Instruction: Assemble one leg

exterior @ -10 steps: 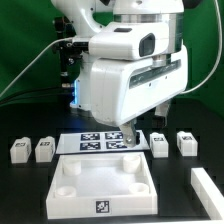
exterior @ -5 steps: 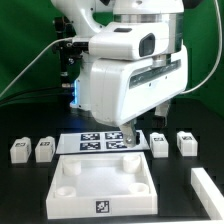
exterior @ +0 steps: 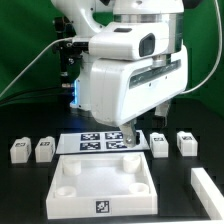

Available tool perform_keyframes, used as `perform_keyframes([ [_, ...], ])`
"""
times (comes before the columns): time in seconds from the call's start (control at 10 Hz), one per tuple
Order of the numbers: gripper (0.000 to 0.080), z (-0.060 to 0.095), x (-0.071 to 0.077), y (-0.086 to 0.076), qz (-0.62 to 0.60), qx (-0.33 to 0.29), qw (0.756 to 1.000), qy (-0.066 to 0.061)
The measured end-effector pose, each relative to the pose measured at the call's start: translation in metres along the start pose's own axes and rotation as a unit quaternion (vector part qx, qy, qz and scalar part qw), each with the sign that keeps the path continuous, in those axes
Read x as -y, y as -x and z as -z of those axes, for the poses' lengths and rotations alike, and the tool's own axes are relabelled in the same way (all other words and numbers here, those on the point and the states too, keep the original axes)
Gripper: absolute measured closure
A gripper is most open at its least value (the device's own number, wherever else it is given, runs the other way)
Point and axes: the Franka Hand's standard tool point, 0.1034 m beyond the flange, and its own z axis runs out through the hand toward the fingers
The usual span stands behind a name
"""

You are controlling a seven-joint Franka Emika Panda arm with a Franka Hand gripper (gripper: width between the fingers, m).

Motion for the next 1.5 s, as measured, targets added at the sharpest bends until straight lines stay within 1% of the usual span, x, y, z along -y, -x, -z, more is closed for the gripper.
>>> perform_keyframes([
  [0.5,0.0149,0.0,0.0,0.0,0.009,0.0,1.0,0.0],
  [0.7,0.0149,0.0,-0.001,0.002,0.111,0.001,0.994,0.001],
  [0.8,0.0149,0.0,0.0,0.007,0.168,0.001,0.986,0.002],
  [0.9,0.0149,0.001,0.006,0.024,0.22,0.003,0.975,0.002],
  [1.0,0.0149,-0.001,0.015,0.042,0.279,0.003,0.96,0.004],
  [1.1,0.0149,-0.009,0.024,0.068,0.325,0.004,0.946,0.002],
  [1.2,0.0149,-0.018,0.028,0.087,0.377,0.005,0.926,-0.004],
  [1.3,0.0149,-0.03,0.033,0.107,0.388,0.004,0.921,-0.01],
  [1.4,0.0149,-0.046,0.04,0.126,0.374,0.001,0.927,-0.015],
  [1.5,0.0149,-0.058,0.043,0.134,0.369,0.0,0.929,-0.02],
])
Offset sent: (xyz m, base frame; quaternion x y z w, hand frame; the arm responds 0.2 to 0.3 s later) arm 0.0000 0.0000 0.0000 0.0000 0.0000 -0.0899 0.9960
